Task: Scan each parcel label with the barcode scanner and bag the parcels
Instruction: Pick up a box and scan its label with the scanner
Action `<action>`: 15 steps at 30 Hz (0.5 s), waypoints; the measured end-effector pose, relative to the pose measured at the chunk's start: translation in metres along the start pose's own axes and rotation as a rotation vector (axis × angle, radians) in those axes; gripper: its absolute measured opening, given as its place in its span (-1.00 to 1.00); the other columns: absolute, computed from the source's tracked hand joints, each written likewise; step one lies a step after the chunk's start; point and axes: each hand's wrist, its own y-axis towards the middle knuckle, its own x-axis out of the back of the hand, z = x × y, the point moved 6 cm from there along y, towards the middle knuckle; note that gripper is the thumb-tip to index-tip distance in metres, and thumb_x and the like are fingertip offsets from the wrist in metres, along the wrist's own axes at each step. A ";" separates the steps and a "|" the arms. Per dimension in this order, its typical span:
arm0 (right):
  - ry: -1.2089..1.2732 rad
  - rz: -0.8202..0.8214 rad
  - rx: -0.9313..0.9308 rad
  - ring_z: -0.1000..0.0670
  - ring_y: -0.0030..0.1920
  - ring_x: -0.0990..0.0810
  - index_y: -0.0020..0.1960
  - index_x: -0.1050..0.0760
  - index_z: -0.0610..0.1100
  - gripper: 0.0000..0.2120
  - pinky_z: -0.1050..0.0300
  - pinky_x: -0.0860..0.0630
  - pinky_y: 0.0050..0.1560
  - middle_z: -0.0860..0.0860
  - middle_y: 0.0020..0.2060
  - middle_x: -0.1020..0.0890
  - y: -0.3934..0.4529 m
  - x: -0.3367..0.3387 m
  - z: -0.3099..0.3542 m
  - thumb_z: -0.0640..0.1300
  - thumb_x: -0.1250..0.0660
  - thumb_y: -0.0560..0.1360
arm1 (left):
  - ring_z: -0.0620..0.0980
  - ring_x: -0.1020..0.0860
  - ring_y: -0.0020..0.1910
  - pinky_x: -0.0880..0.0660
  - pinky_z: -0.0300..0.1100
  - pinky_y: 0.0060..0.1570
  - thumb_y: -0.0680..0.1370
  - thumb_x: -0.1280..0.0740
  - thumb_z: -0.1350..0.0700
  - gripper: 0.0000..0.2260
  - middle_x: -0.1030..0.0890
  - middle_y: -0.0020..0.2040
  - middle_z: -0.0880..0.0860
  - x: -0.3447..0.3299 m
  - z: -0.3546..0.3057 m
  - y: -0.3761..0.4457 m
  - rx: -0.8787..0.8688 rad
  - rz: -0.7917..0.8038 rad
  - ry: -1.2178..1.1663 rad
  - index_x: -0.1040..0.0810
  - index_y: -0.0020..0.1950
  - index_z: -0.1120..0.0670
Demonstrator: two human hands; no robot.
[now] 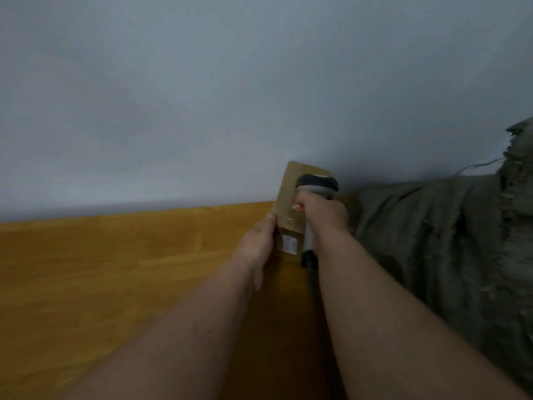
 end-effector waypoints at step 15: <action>0.181 0.555 0.086 0.14 -0.21 -0.70 0.04 -0.59 0.05 -0.82 0.24 -0.56 -0.27 0.18 -0.26 -0.72 -0.235 -0.066 -0.079 -0.10 -0.45 0.45 | -0.02 -0.55 0.15 -0.53 0.13 0.11 -0.06 -0.49 -0.51 -0.04 -0.54 0.19 -0.14 0.179 0.096 -0.174 0.120 -0.127 0.037 -0.33 0.25 -0.21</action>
